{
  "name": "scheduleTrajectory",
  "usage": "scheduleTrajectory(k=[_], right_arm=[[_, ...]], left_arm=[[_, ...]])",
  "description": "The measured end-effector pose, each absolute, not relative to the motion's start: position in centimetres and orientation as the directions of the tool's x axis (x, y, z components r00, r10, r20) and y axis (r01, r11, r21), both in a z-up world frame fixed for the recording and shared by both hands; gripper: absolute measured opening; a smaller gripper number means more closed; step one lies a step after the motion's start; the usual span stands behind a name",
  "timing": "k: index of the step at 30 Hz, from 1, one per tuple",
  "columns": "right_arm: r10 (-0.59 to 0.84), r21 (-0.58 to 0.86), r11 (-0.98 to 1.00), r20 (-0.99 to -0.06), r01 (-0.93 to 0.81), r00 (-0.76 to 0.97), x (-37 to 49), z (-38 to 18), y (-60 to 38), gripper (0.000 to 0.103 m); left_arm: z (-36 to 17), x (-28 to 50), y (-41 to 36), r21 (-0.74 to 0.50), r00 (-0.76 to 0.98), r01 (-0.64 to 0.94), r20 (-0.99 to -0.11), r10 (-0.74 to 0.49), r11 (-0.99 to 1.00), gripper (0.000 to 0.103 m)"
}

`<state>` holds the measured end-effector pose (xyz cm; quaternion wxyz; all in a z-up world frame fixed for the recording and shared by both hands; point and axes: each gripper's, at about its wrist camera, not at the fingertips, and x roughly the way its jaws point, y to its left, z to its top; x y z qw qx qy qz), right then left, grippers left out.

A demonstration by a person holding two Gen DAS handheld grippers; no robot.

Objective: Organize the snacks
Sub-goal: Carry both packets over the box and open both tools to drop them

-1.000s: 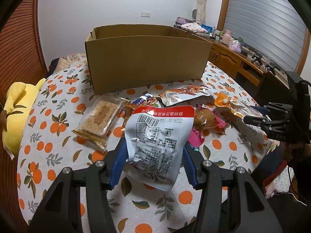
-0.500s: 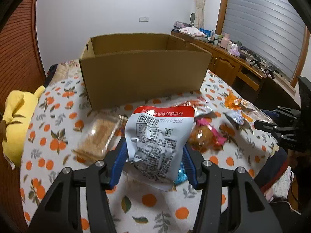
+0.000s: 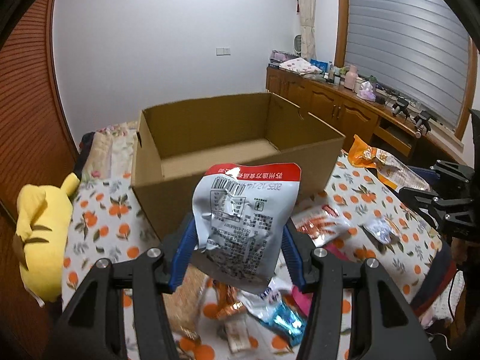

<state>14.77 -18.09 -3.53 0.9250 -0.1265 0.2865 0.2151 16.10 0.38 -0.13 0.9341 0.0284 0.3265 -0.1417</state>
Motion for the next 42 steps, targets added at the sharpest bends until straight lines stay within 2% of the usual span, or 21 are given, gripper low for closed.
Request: scheduleTrajectory(k=[13, 32, 42], right_arm=[[0.357, -0.113, 0.863, -0.554, -0.493, 0.752, 19.4, -1.1, -15.4, 0.040], [0.371, -0.068, 0.852, -0.621, -0.519, 0.691, 27.8, -1.1, -11.8, 0.041], [0.377, -0.005, 0.861, -0.666, -0.508, 0.644, 31.0, -2.4, -11.5, 0.042]], left_arm=[[1.3, 20.8, 1.1, -0.050, 0.759, 0.259, -0.608, -0.235, 0.965, 0.053], [2.1, 27.2, 0.5, -0.006, 0.753, 0.215, -0.636, -0.169, 0.977, 0.054], [0.7, 28.0, -0.5, 0.012, 0.737, 0.222, -0.657, -0.160, 0.975, 0.058]])
